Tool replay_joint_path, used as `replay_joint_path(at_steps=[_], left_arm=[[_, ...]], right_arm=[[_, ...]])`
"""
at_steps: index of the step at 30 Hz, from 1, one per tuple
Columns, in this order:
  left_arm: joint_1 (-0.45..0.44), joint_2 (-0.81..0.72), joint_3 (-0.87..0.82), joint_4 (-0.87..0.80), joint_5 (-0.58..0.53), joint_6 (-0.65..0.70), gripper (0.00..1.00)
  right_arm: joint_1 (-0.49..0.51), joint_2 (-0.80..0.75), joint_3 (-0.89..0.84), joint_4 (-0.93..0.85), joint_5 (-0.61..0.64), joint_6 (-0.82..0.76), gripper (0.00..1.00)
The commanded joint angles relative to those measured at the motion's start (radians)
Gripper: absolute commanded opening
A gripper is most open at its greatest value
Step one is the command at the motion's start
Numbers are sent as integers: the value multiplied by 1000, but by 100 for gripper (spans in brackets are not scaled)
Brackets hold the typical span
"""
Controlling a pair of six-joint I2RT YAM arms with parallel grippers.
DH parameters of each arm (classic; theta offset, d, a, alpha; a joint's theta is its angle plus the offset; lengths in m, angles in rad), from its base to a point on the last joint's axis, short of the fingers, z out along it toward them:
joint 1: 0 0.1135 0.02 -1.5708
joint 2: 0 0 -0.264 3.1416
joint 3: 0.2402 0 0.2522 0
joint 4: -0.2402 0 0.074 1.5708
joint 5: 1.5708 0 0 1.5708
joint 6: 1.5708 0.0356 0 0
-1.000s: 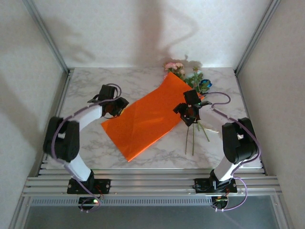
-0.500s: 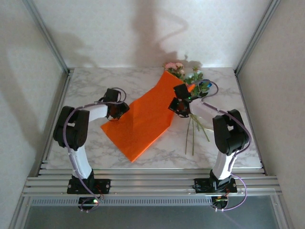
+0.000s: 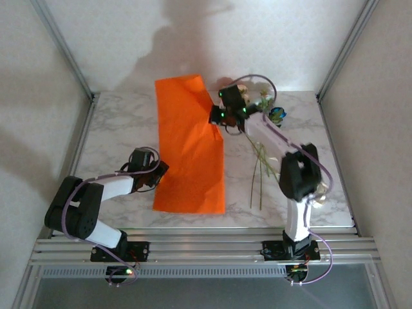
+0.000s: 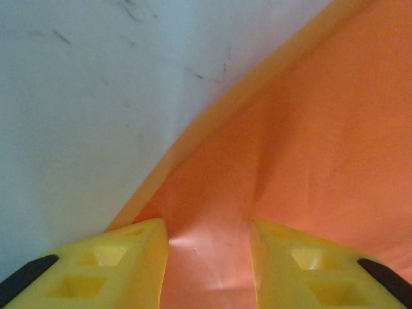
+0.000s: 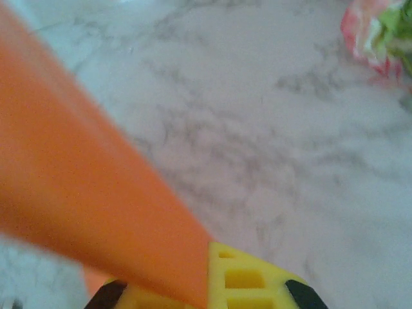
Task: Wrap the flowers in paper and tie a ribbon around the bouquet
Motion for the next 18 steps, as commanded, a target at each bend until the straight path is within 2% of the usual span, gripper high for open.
replay_joint_path(at_steps=[1,3,5,6,9,12,14,18], left_arm=[[-15,75,32,-76,15,-31,40],[-13,104,86,-96,-1,-7,40],[-11,105,135,-130,-10,7,41],[-11,90,158,-157,-27,16,41],[-5,9,192,-216,-56,24,43],[9,-91,205,-270,-67,28,45],[34,-158,195,-330,-65,36,45],[115,-304,72,-424,2,23,38]], right_arm=[[-37,219,286,-238,-68,-40,37],[-48,312,448,-349,-16,-16,56],[-45,302,480,-391,64,-12,65],[-37,253,434,-380,113,-21,68],[0,43,170,-243,189,-80,68],[93,-168,-116,-135,238,-167,69],[189,-267,-273,-102,231,-214,65],[419,-344,-471,-51,162,-212,62]])
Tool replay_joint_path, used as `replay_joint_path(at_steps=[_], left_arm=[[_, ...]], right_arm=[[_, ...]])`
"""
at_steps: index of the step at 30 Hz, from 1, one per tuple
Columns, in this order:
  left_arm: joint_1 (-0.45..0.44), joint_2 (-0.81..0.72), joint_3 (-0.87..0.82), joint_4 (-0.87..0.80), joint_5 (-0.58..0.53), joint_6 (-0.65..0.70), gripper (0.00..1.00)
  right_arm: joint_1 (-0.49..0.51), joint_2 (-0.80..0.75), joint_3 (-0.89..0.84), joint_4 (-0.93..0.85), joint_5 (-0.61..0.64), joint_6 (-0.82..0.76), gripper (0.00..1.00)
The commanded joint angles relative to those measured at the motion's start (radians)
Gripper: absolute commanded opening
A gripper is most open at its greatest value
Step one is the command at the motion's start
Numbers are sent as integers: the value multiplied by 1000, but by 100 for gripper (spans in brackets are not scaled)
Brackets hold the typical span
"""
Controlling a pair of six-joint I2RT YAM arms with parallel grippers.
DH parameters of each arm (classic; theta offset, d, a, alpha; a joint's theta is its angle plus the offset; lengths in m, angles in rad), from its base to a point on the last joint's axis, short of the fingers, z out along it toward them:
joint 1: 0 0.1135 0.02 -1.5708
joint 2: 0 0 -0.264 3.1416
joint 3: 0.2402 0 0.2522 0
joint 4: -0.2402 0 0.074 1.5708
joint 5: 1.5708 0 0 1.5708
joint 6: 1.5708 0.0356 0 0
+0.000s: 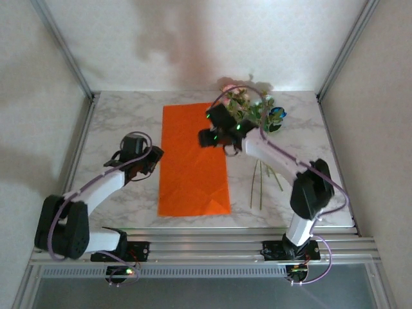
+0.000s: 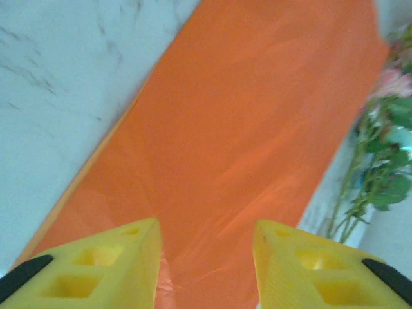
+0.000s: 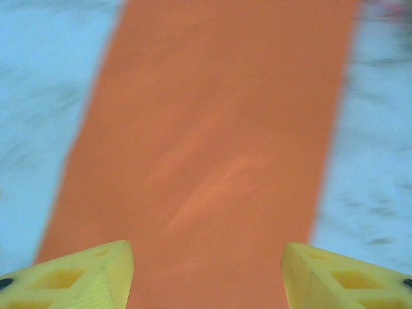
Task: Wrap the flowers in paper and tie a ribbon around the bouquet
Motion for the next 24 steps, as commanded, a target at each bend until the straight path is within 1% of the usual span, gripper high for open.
replay_joint_path(at_steps=[1,3,4,6,8,11,14,18,24], left_arm=[[62,-118,-119,-178,50,-3,35],[87,-206,-198,-230,85,-14,25],[99,-252,-233,-263,95,-19,22],[126,-321,-284,-316,95,-20,18],[161,-366,-344,-318,114,-27,13],[178,-382,-409,-261,157,-69,9],[179,-396,-428,-236,178,-87,5],[180,-381,-426,-244,195,-57,4],[182,-377,-416,-241,199,-50,4]], right_arm=[[189,11,-139,65,-43,-46,62],[303,33,-169,87,-46,-61,62],[353,54,-173,90,-45,-61,62],[424,94,-168,99,-46,-73,65],[473,138,-156,106,-29,-83,70],[502,209,-119,111,-39,-89,73],[509,268,-78,111,-43,-86,74],[509,325,-34,102,-49,-86,75],[508,361,-19,110,-67,-73,76]])
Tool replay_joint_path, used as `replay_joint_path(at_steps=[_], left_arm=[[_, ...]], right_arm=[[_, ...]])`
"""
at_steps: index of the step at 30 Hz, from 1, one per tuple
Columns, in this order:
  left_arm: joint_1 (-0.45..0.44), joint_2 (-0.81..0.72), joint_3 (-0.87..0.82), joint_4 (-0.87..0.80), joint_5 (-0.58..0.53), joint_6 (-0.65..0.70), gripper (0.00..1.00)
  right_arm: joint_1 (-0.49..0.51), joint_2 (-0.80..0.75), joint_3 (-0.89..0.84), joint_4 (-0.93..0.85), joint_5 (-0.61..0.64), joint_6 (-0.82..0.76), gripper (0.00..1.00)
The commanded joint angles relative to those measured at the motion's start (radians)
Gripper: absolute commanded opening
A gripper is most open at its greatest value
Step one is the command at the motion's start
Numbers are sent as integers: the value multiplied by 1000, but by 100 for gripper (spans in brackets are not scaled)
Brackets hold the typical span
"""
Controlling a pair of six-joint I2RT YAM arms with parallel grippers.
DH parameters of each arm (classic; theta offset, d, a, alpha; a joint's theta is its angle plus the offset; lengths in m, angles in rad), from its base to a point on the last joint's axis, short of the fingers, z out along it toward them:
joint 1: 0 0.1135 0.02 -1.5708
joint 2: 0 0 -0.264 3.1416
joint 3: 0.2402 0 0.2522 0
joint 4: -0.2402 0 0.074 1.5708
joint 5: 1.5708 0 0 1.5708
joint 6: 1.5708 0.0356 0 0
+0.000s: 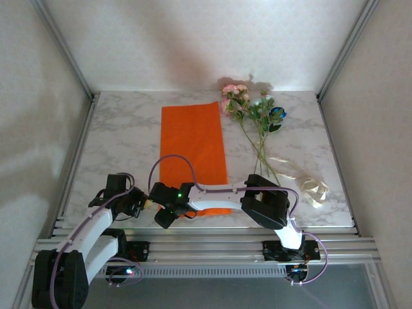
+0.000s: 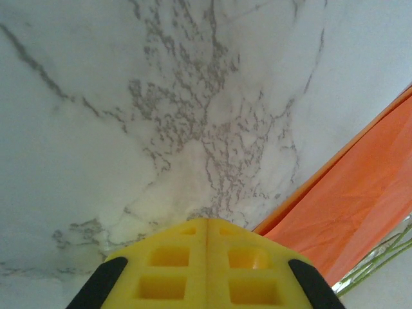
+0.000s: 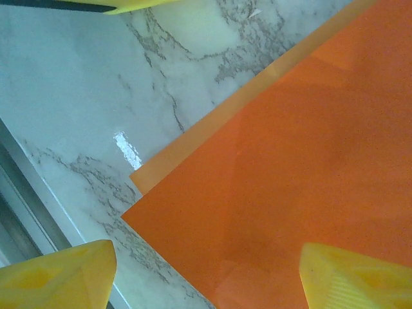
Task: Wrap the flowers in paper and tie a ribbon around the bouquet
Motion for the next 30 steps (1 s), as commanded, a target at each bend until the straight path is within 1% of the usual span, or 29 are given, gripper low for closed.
replay_joint_path(at_steps=[1,3,5,7,8,10,11,13,14,18,20,23,25,27,30], left_arm=[[11,2,10,3,19,13,4],[11,3,16,-3,18,21,4],[11,3,22,-8,19,26,4],[11,1,27,-8,30,26,4],[11,1,29,-7,36,26,4],[11,3,35,-6,53,30,4],[11,6,39,-6,60,34,4],[11,19,54,-15,74,51,4],[10,27,62,-22,76,58,4],[4,44,96,-26,97,60,4],[-13,56,107,-12,114,45,5],[-80,82,129,31,128,1,5],[-150,116,148,81,121,-42,5],[-211,148,157,127,96,-91,5],[-262,190,159,194,52,-150,4]], right_arm=[[4,31,35,2,-13,9,76],[2,48,33,4,-4,33,77],[-4,68,32,7,9,58,75],[-15,77,29,15,16,86,65],[-19,76,26,21,18,93,58],[-27,68,23,21,22,102,37],[-32,60,22,21,21,107,28],[-47,24,3,37,11,125,8],[-56,0,-9,51,1,135,0],[-112,-115,-70,104,-68,194,0],[-140,-160,-101,126,-112,222,0],[-180,-210,-147,164,-183,267,0],[-200,-243,-184,195,-218,299,0],[-218,-280,-209,202,-212,332,0],[-234,-363,-245,175,-128,363,0]])
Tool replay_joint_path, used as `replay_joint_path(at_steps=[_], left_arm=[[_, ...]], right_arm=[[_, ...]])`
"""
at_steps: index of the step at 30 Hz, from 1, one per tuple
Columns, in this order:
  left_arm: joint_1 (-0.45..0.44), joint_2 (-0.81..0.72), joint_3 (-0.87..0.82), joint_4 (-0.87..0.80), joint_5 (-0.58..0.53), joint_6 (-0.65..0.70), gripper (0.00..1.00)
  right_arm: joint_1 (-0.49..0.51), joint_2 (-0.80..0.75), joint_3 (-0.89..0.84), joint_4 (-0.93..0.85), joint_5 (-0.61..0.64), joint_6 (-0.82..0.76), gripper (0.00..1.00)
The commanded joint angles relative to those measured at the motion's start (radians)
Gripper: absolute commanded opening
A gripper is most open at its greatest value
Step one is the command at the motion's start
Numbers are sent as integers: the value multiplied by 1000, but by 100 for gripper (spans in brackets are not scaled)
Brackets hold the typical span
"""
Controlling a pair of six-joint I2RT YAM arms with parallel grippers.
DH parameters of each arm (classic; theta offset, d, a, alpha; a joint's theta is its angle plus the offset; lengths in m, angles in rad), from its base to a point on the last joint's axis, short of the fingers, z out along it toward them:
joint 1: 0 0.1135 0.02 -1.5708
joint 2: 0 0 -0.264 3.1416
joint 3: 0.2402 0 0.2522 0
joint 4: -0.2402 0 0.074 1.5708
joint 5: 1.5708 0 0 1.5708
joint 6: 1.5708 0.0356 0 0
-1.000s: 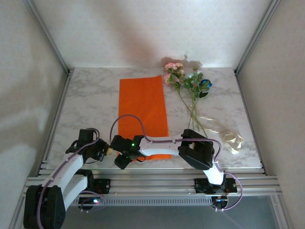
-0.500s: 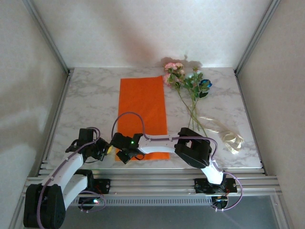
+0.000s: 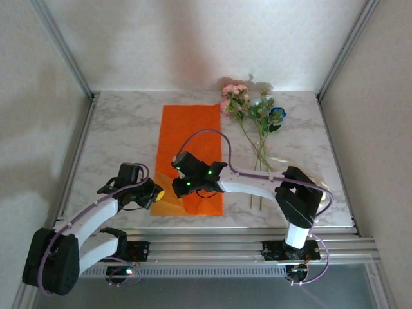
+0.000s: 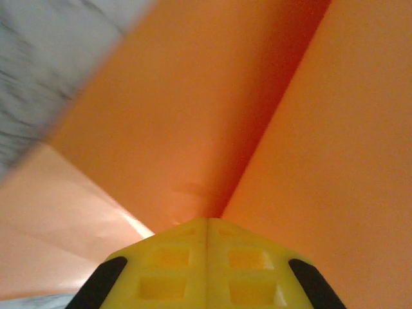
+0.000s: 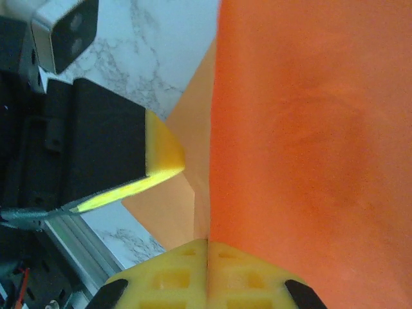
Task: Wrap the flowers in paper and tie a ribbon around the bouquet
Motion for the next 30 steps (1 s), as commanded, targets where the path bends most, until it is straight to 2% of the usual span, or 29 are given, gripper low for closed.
replay_joint_path(at_steps=[1,10,15,17,22,26,27,28,30], left_arm=[[-44,43,25,104,-57,-91,3],[-75,244,54,172,-178,-70,0],[-73,303,62,144,-232,-63,0],[-58,301,62,113,-270,-61,0],[73,332,85,76,-318,9,0],[171,431,182,50,-324,120,0],[194,465,222,31,-336,155,0],[217,497,265,10,-357,192,0],[252,554,349,-26,-408,256,0]], right_arm=[[-14,-98,-40,-28,74,72,0],[-74,-461,-235,-315,493,249,0],[-117,-596,-321,-528,611,372,0],[-146,-620,-356,-595,608,423,0],[-182,-604,-405,-666,494,465,0],[-179,-525,-449,-540,214,364,0],[-172,-493,-461,-503,128,351,2],[-159,-458,-466,-475,53,342,9],[-125,-406,-445,-493,4,331,25]])
